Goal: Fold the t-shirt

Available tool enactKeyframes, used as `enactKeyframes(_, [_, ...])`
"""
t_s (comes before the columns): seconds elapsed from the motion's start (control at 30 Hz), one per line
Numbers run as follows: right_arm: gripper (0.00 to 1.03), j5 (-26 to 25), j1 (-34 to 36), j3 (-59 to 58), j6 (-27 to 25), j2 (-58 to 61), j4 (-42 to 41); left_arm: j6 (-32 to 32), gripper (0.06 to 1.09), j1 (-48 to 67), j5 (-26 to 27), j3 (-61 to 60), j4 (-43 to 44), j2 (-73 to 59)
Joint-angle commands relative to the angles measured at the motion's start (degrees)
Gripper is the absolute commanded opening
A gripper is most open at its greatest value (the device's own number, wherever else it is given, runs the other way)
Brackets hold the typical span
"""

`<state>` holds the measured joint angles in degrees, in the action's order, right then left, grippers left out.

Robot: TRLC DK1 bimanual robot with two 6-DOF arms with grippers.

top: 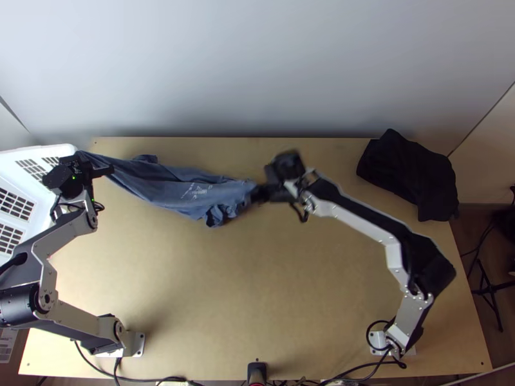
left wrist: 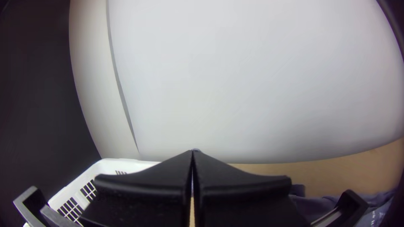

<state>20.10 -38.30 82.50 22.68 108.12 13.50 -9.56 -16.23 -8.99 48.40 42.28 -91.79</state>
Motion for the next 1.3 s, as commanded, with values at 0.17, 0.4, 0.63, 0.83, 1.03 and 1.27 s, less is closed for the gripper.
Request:
enactKeyframes(0.17, [0.03, -0.4, 10.8, 25.4, 0.0, 8.9, 7.4, 0.7, 0.09, 5.2, -0.1, -4.4, -0.3, 7.3])
enactKeyframes(0.4, [0.03, -0.2, 10.6, 37.1, 0.3, 25.6, 10.7, 0.3, 0.09, 7.8, 0.0, -8.1, -0.6, 10.8])
enactKeyframes(0.63, [0.8, -0.4, 9.0, 42.0, 2.0, 37.2, 10.8, 0.5, 0.09, 10.1, 0.0, -9.6, -0.8, 12.3])
enactKeyframes(0.83, [1.0, -0.4, 9.4, 40.9, 0.9, 34.1, 19.2, 1.0, 0.09, 10.3, 0.0, -9.2, -0.8, 12.2])
enactKeyframes(1.03, [1.0, -0.4, 12.6, 31.9, 1.6, 18.6, 20.6, 1.5, 0.09, 10.6, 0.0, -9.5, -0.8, 12.6])
enactKeyframes(1.27, [1.0, 0.5, 13.8, 20.2, 7.2, 3.2, 13.5, 2.2, 0.09, 10.6, 0.0, -9.6, -1.0, 12.6])
